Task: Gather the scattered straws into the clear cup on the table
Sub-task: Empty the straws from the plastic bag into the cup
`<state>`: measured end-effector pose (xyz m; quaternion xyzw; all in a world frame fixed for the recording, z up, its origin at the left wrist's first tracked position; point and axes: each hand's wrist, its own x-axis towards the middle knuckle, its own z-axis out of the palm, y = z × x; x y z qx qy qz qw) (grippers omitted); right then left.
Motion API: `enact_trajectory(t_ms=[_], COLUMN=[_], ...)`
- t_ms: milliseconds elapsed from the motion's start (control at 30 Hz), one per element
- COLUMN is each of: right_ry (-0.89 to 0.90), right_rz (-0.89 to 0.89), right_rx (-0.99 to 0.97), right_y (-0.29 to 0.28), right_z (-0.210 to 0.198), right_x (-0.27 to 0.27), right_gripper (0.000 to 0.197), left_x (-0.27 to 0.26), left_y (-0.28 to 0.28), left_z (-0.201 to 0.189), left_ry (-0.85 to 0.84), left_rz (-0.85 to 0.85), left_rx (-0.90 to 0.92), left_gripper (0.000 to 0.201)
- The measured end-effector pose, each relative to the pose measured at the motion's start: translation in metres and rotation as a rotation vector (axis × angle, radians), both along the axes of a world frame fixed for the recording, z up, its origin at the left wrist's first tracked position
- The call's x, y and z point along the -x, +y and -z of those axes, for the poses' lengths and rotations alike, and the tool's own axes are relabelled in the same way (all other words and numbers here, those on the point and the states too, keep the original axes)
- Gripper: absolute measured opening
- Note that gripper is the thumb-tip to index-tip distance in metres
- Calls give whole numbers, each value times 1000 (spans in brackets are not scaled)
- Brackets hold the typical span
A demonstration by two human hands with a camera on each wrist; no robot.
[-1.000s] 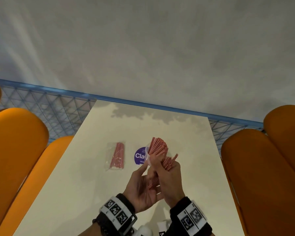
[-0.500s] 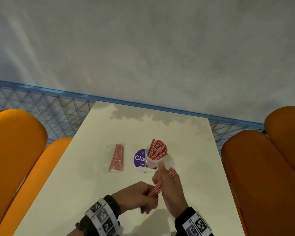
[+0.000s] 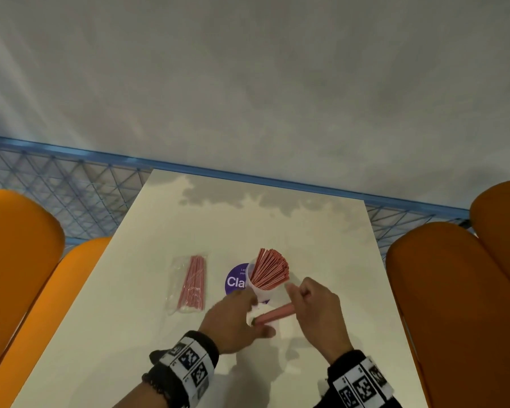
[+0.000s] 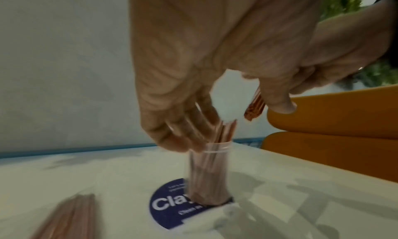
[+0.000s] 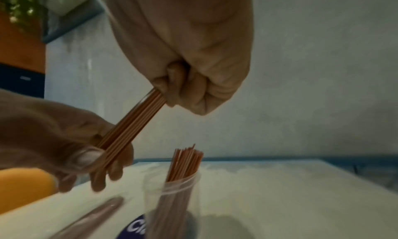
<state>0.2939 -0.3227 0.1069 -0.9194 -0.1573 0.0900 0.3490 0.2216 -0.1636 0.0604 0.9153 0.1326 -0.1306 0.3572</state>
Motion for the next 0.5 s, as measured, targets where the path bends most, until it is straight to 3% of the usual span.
enact_trajectory(t_ms=[133, 200, 267, 333, 400, 500], right_ry=[-133, -133, -95, -102, -249, -365], right_rz=[58, -5, -108, -132, -118, -71], right_rx=[32, 137, 301, 403, 372, 231], right_y=[31, 51, 66, 68, 61, 49], right_z=[1, 9, 21, 27, 27, 33], right_x=[-41, -53, -59, -63, -62, -49], right_gripper=[40, 37, 36, 33, 19, 9], left_x=[-50, -68, -79, -82, -83, -84], left_y=[20, 16, 10, 6, 6, 4], left_z=[18, 29, 39, 49, 54, 56], left_ry=[-62, -14, -1, -17, -54, -51], left_rz=[-148, -122, -96, -103, -120, -107], left_rx=[-102, -85, -56, -32, -23, -16], left_gripper=[120, 137, 134, 116, 103, 102])
